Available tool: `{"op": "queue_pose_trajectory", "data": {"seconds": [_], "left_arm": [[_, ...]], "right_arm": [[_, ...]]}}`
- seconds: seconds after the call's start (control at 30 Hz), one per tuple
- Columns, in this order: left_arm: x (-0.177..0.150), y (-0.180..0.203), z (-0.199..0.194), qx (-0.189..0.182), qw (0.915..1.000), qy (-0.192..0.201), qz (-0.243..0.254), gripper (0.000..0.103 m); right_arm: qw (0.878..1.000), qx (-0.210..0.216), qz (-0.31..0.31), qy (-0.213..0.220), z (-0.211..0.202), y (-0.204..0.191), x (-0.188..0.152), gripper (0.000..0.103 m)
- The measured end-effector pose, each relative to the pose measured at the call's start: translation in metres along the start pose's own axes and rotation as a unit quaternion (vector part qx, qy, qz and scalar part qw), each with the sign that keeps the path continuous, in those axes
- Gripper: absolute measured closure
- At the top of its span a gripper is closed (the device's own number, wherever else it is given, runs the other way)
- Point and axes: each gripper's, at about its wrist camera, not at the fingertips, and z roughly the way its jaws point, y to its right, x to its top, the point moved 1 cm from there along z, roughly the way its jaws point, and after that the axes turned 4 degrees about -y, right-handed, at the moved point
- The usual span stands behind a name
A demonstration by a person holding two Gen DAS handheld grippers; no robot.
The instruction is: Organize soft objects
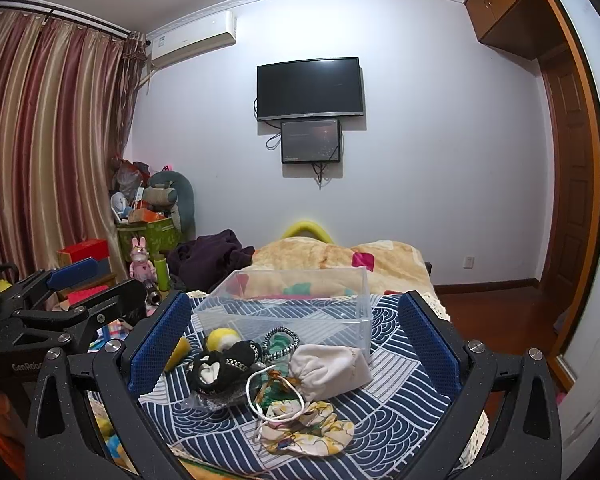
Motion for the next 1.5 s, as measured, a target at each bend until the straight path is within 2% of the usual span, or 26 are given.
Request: {"op": "queue_pose_trajectory", "data": {"seconds": [0.5,0.77,0.8,0.87,0.97,1.0,1.17,1.33,1.43,1.5], "left_arm": [[-0.003,-0.001,0.006,-0.002,1.0,-0.003,0.005,0.0],[-0.011,-0.013,0.016,-0.013,0.9998,-0.014,-0.006,0.0],[-0.013,-0.016,0.018,-0.011,0.9998,-0.015,-0.009,0.001],[-0.017,-0.026,0.027,-0.004,0.9995,-0.028,-0.016,0.016],[-0.025,-0.039,0.04,0.002,0.998,-0.054,-0.032,0.023],[-0.027,-0.044,0.045,0.003,0.9975,-0.06,-0.038,0.024],[-0.041,-0.068,0.069,0.037,0.9935,-0.095,-0.05,0.032],[-0.062,-0.092,0.097,0.051,0.9864,-0.14,-0.069,0.038],[-0.076,-0.1,0.111,0.052,0.9817,-0.165,-0.08,0.044],[-0.082,-0.103,0.118,0.057,0.9796,-0.176,-0.079,0.044]], "right_arm": [[1.0,0.001,0.001,0.001,0.0,0.0,0.0,0.0],[0.999,0.033,0.02,-0.027,0.015,0.003,-0.009,0.0],[0.998,0.039,0.023,-0.034,0.018,0.005,-0.012,0.0],[0.997,0.05,0.029,-0.048,0.025,0.007,-0.016,0.0],[0.996,0.052,0.031,-0.069,0.036,0.006,-0.022,0.01],[0.995,0.054,0.031,-0.077,0.04,0.006,-0.024,0.016],[0.992,0.057,0.025,-0.113,0.062,0.006,-0.03,0.034],[0.986,0.046,0.026,-0.156,0.096,0.013,-0.032,0.06],[0.982,0.05,0.034,-0.18,0.115,0.016,-0.037,0.069],[0.98,0.051,0.036,-0.192,0.124,0.016,-0.039,0.072]]}}
